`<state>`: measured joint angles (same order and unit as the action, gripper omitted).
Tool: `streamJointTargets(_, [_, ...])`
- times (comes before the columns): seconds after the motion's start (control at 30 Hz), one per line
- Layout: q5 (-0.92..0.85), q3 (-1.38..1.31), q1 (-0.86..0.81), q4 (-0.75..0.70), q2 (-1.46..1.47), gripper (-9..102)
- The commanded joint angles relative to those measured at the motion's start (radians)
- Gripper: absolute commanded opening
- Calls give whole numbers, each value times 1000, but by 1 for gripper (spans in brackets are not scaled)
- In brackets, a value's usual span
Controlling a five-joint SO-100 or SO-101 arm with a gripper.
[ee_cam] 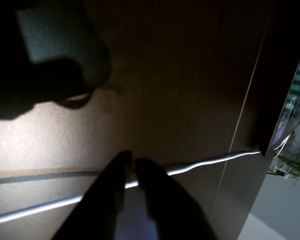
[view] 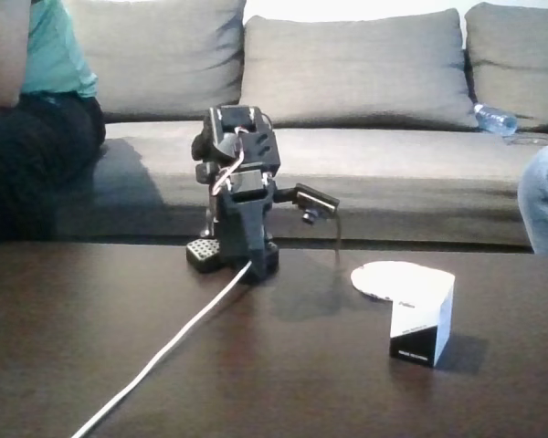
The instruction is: Grasp a servo box and put it on the zirlivani.
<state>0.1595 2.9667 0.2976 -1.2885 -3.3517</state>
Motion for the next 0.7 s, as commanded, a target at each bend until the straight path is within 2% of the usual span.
streamJointTargets(0.0, [-2,-8,-12,-75,-2,1])
streamJointTargets(0.17, [-100,-258,-6,-72,0,1])
streamJointTargets(0.3, [-207,-408,51,8,80,4])
streamJointTargets(0.5, [-238,-598,60,187,535,22])
streamJointTargets(0.57, [-304,-704,58,242,716,23])
streamJointTargets(0.67, [-336,-848,160,229,965,24])
